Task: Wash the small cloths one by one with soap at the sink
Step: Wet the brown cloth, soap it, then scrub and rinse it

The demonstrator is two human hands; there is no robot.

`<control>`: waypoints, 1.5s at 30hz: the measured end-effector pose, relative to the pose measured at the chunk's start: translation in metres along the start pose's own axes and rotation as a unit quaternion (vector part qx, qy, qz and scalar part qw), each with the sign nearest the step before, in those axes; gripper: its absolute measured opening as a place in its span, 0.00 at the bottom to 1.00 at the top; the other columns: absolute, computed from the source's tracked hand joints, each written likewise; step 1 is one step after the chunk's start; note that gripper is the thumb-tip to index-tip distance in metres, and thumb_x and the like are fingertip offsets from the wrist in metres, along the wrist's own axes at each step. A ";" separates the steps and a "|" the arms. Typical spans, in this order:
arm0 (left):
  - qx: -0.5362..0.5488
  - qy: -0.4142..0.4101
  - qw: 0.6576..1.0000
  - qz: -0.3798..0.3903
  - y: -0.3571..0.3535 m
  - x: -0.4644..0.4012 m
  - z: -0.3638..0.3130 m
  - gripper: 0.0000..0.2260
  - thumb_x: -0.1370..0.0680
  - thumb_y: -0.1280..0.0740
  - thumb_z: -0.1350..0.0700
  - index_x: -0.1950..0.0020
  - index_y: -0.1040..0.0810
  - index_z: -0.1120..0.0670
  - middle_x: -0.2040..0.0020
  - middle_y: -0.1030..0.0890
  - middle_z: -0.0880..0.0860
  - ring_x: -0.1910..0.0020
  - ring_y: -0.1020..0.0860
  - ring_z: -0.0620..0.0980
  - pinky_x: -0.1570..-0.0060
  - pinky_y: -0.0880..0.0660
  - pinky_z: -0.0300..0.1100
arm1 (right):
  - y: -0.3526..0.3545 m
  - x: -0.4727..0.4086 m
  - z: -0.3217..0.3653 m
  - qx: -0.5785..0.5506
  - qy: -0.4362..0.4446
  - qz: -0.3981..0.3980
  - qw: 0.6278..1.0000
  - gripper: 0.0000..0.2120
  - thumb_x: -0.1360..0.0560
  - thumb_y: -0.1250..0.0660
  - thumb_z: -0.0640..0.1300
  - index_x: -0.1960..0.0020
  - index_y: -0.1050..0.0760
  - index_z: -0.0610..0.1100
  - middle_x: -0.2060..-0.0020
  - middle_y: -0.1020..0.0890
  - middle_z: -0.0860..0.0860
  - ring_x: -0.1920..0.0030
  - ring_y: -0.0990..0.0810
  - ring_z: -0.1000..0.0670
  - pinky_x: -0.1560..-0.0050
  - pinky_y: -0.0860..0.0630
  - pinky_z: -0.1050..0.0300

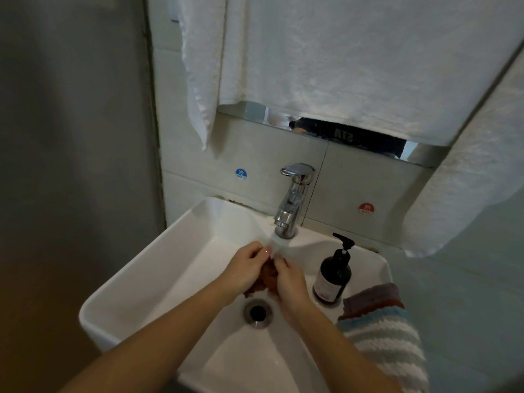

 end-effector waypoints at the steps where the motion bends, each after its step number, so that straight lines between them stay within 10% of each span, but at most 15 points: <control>1: -0.003 0.001 1.000 -0.016 -0.003 0.000 0.001 0.15 0.17 0.39 0.50 0.56 0.27 0.62 0.65 0.24 0.58 0.69 0.24 0.52 0.74 0.27 0.42 | -0.006 0.002 -0.001 0.029 0.015 -0.001 0.999 0.16 0.17 0.43 0.51 0.47 0.23 0.41 0.60 0.18 0.45 0.63 0.19 0.50 0.69 0.23 0.58; 5: -0.043 -0.028 0.995 -0.083 -0.005 0.003 0.006 0.15 0.18 0.38 0.49 0.57 0.24 0.59 0.61 0.18 0.55 0.60 0.20 0.51 0.60 0.20 0.47 | -0.016 0.009 -0.003 0.043 0.005 -0.021 0.999 0.17 0.17 0.46 0.54 0.48 0.27 0.42 0.54 0.18 0.43 0.54 0.17 0.46 0.58 0.19 0.52; 17: -0.089 -0.041 0.990 -0.106 -0.005 0.003 0.009 0.15 0.18 0.41 0.52 0.63 0.30 0.56 0.65 0.23 0.52 0.64 0.25 0.50 0.61 0.28 0.46 | -0.013 0.009 -0.003 0.088 0.028 -0.035 0.995 0.12 0.17 0.44 0.50 0.51 0.29 0.42 0.56 0.20 0.46 0.55 0.19 0.48 0.56 0.21 0.51; 24: 0.040 0.135 0.990 -0.028 -0.004 -0.003 0.023 0.18 0.17 0.45 0.43 0.46 0.24 0.56 0.48 0.19 0.57 0.49 0.19 0.56 0.43 0.22 0.53 | -0.002 0.007 0.006 -0.079 0.006 -0.052 0.996 0.20 0.20 0.42 0.57 0.51 0.23 0.41 0.54 0.19 0.42 0.51 0.19 0.44 0.47 0.21 0.49; 30: -0.004 0.037 0.996 -0.078 -0.013 -0.002 -0.009 0.12 0.17 0.41 0.51 0.56 0.26 0.54 0.60 0.21 0.54 0.62 0.23 0.52 0.62 0.26 0.45 | 0.000 0.014 0.011 -0.070 0.008 -0.034 0.997 0.10 0.17 0.43 0.46 0.45 0.30 0.40 0.59 0.24 0.40 0.71 0.25 0.50 0.80 0.32 0.63; 37: -0.093 -0.038 0.992 -0.073 -0.025 0.000 0.003 0.12 0.17 0.44 0.57 0.61 0.32 0.55 0.64 0.26 0.51 0.63 0.27 0.49 0.58 0.29 0.48 | -0.001 0.003 0.002 0.099 0.051 -0.030 0.993 0.13 0.18 0.45 0.50 0.49 0.26 0.43 0.57 0.21 0.46 0.56 0.23 0.45 0.53 0.23 0.44; 45: -0.008 0.098 0.994 -0.052 -0.016 0.000 0.017 0.17 0.19 0.40 0.43 0.49 0.26 0.58 0.56 0.19 0.56 0.60 0.20 0.52 0.61 0.22 0.46 | 0.002 0.005 0.012 0.057 0.067 -0.093 0.992 0.12 0.18 0.41 0.50 0.55 0.28 0.44 0.59 0.20 0.44 0.55 0.19 0.44 0.50 0.20 0.41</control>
Point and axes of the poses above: each hand's wrist, its own x-axis away from the middle knuckle, its own y-axis out of the back of the hand, z = x × y, the point moved 5 cm from there along -x, towards the middle knuckle
